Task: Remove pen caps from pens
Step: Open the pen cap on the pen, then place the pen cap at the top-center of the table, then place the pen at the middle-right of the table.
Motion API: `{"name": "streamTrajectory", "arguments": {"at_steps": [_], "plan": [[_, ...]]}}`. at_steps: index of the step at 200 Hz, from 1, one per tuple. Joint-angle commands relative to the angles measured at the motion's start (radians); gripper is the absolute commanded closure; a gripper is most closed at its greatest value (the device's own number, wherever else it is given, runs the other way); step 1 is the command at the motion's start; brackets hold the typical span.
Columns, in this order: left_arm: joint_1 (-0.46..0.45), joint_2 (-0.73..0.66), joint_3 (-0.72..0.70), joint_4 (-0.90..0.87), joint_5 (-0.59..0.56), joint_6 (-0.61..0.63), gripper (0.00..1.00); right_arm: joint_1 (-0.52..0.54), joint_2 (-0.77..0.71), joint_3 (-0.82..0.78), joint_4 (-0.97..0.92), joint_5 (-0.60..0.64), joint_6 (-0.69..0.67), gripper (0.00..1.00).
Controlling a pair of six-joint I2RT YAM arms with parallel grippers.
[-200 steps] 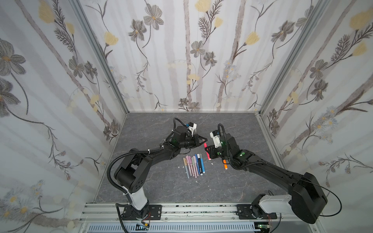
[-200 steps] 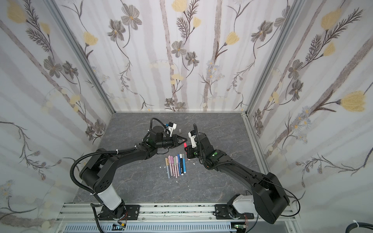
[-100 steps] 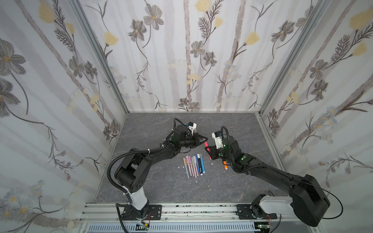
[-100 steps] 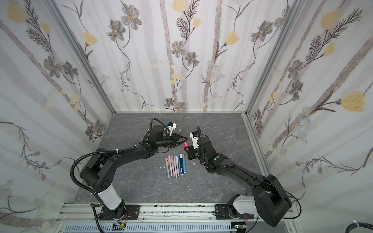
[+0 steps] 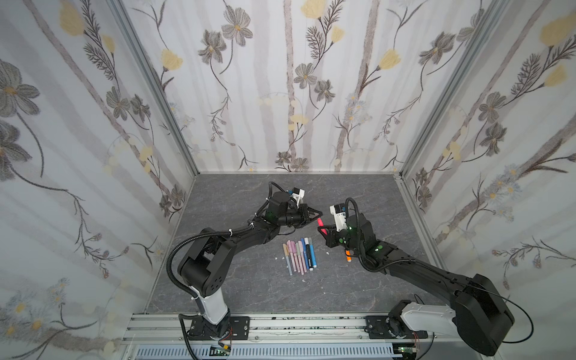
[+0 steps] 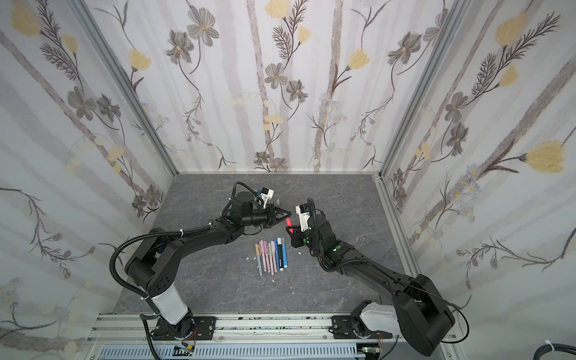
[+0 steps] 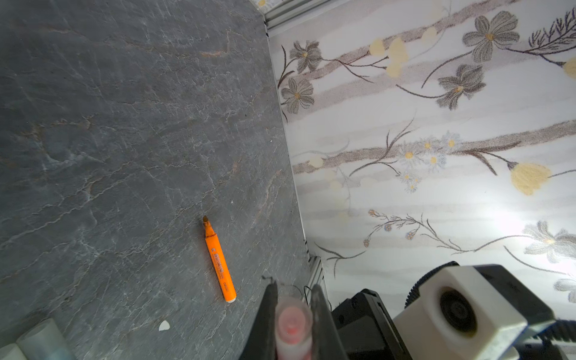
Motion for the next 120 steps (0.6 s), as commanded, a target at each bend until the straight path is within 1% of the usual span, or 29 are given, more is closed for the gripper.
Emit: {"name": "streamTrajectory", "arguments": {"at_steps": [1,43,78,102,120], "plan": [[0.034,0.029,0.027,-0.062,-0.040,0.052,1.00,0.002,-0.044,-0.021,-0.005,0.012,-0.008,1.00],[0.093,0.107,0.183,-0.203,-0.076,0.156,1.00,0.029,-0.148,-0.110,-0.067,0.022,0.020,1.00],[0.122,0.169,0.310,-0.275,-0.081,0.196,1.00,0.041,-0.236,-0.172,-0.115,0.049,0.045,1.00],[0.153,0.198,0.362,-0.368,-0.116,0.271,1.00,0.042,-0.268,-0.206,-0.148,0.116,0.050,1.00],[0.189,0.217,0.379,-0.434,-0.134,0.328,1.00,0.041,-0.233,-0.205,-0.198,0.191,0.062,1.00]]}}
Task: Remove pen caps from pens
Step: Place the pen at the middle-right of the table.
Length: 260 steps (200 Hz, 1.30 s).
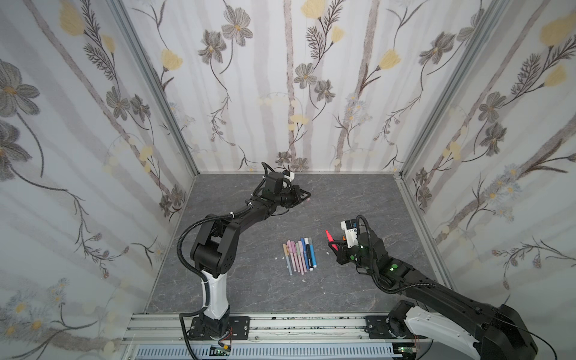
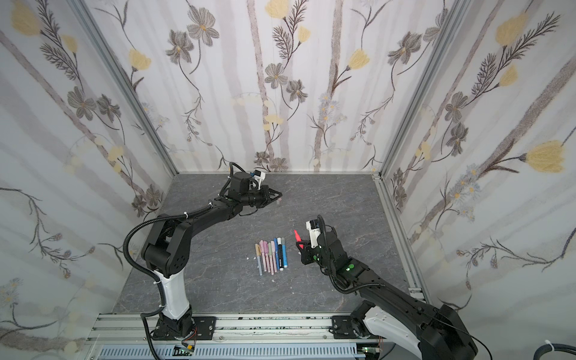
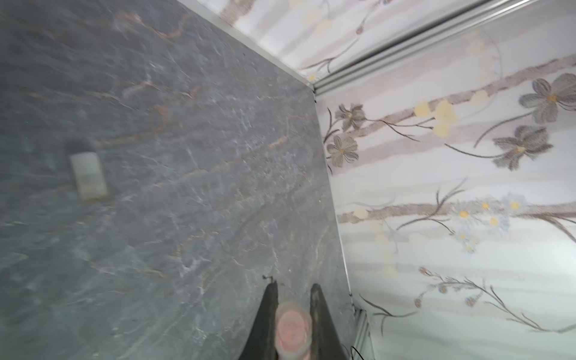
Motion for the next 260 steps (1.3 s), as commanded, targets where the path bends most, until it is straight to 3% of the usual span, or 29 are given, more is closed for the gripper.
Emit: {"name": "streamTrajectory", "arguments": {"at_steps": [1,54,122,188,260], "plan": [[0.035,0.023,0.026,-0.123,-0.048,0.109,1.00,0.002,0.027,-0.002,-0.068,0.112,0.025,1.00],[0.116,0.090,0.066,-0.256,-0.111,0.242,1.00,0.000,0.264,0.088,-0.167,0.266,0.050,1.00],[0.108,0.250,0.160,-0.231,-0.081,0.215,0.95,-0.013,0.513,0.195,-0.144,0.322,0.018,1.00],[0.097,0.346,0.214,-0.193,-0.048,0.182,0.84,-0.013,0.580,0.212,-0.143,0.322,0.012,1.00],[0.069,0.382,0.233,-0.154,-0.028,0.156,0.78,-0.015,0.613,0.229,-0.177,0.364,0.011,0.86]]}}
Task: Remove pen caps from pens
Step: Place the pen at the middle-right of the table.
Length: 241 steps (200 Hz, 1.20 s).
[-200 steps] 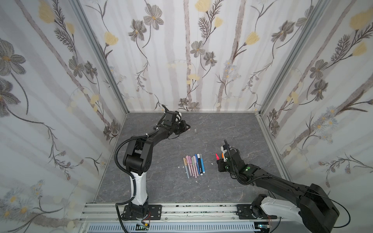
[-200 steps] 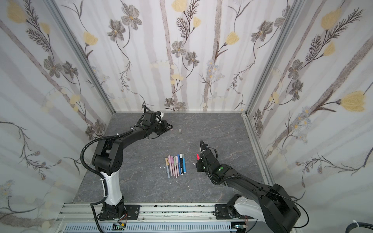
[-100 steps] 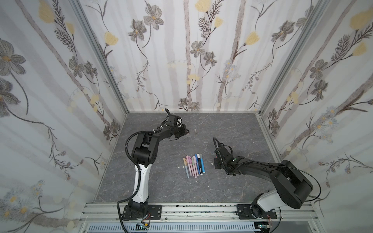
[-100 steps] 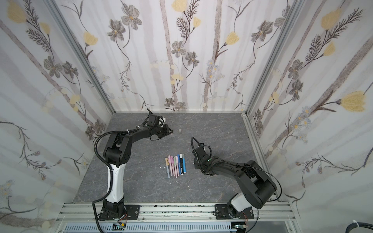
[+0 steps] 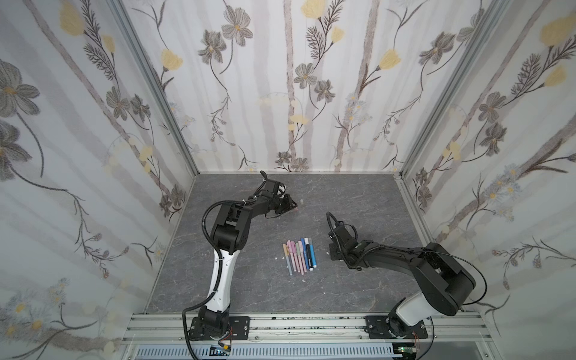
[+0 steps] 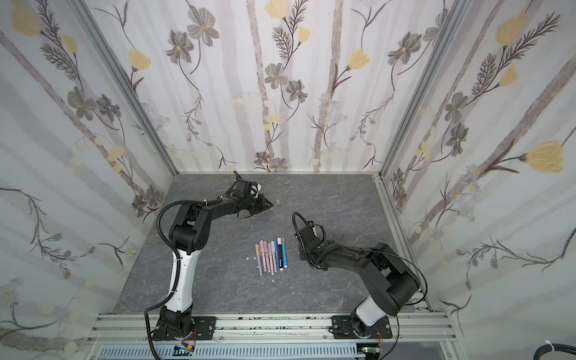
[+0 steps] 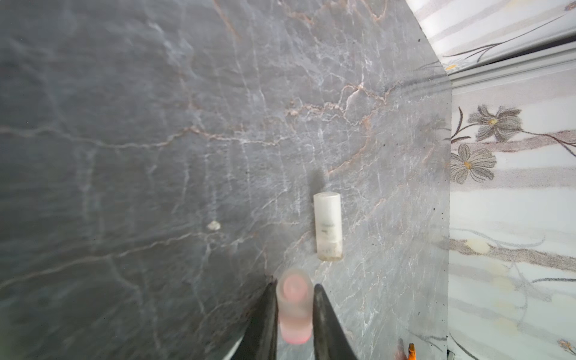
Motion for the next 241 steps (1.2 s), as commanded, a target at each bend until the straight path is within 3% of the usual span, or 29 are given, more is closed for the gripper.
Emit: {"name": "streamTrajectory", "arguments": {"at_steps": [1,57,97,158,193,215,241], "plan": [[-0.007,0.007,0.009,0.031,0.011,-0.014,0.78,0.000,0.011,0.005,-0.038,0.026,-0.003,0.86],[-0.009,0.015,0.012,0.033,0.006,-0.017,0.75,0.000,0.017,0.010,-0.056,0.043,0.000,0.82],[-0.007,-0.008,0.002,0.033,0.003,-0.015,0.74,-0.001,-0.003,0.004,-0.073,0.054,0.001,0.70],[0.028,-0.220,-0.117,0.064,0.003,-0.012,0.67,0.022,-0.131,0.007,-0.041,0.004,-0.014,0.64],[0.037,-0.434,-0.255,0.080,-0.046,0.016,0.39,0.072,-0.141,0.093,-0.027,-0.063,0.026,0.60],[0.039,-0.562,-0.361,0.115,-0.064,0.013,0.01,0.112,-0.081,0.172,-0.054,-0.071,0.038,0.58],[0.044,-0.682,-0.496,0.186,-0.080,-0.028,0.00,0.128,0.002,0.233,-0.083,-0.076,0.049,0.59]]}}
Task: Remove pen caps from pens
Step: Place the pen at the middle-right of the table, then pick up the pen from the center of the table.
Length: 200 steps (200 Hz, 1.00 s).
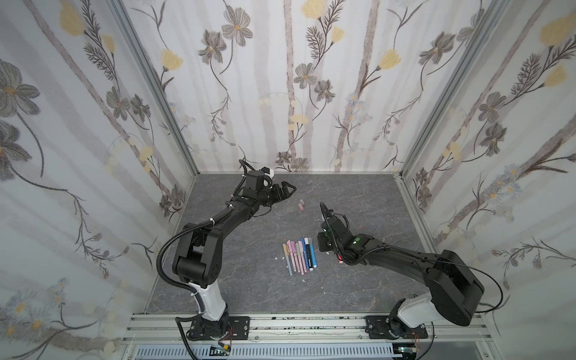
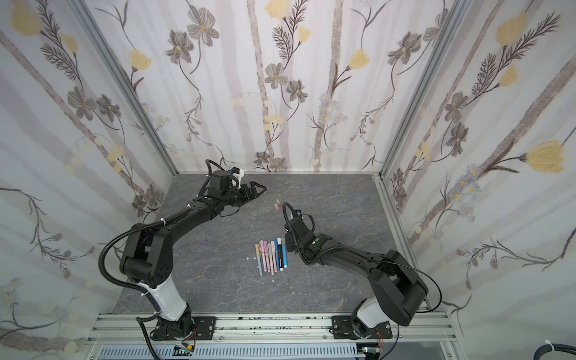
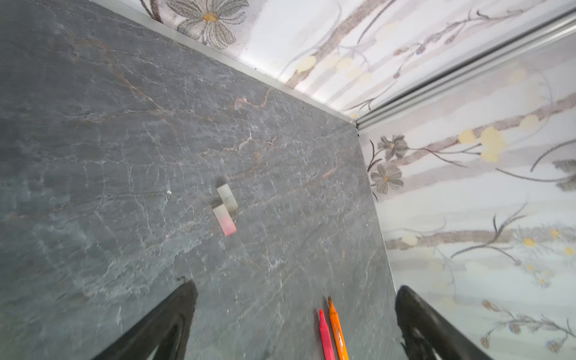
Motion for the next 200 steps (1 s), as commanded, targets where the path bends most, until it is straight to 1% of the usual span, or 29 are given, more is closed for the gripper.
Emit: {"name": "streamTrajectory", "arguments": {"at_steps": [1,30,43,46,56,99,135,200], "plan": [[0.005,-0.085,-0.096,0.082,-0.037,-0.033,0.00,0.006,0.058,0.043,-0.033,-0.015,0.029,0.59],[0.011,-0.193,-0.226,0.137,-0.099,-0.053,0.00,0.007,0.132,0.058,-0.040,-0.039,0.046,0.60],[0.010,-0.228,-0.259,0.144,-0.116,-0.047,0.00,0.007,0.148,0.058,-0.034,-0.054,0.049,0.61],[0.010,-0.233,-0.263,0.142,-0.118,-0.046,0.00,0.034,0.150,0.058,-0.033,-0.057,0.049,0.61],[0.012,-0.248,-0.276,0.137,-0.121,-0.039,0.00,0.039,0.161,0.058,-0.030,-0.065,0.051,0.61],[0.011,-0.275,-0.318,0.118,-0.146,-0.020,0.00,0.050,0.187,0.063,-0.028,-0.078,0.062,0.62],[0.013,-0.280,-0.331,0.116,-0.139,-0.015,0.00,0.052,0.204,0.054,-0.033,-0.075,0.078,0.64],[0.015,-0.278,-0.328,0.121,-0.128,-0.014,0.00,0.055,0.204,0.025,-0.024,-0.071,0.088,0.70]]}}
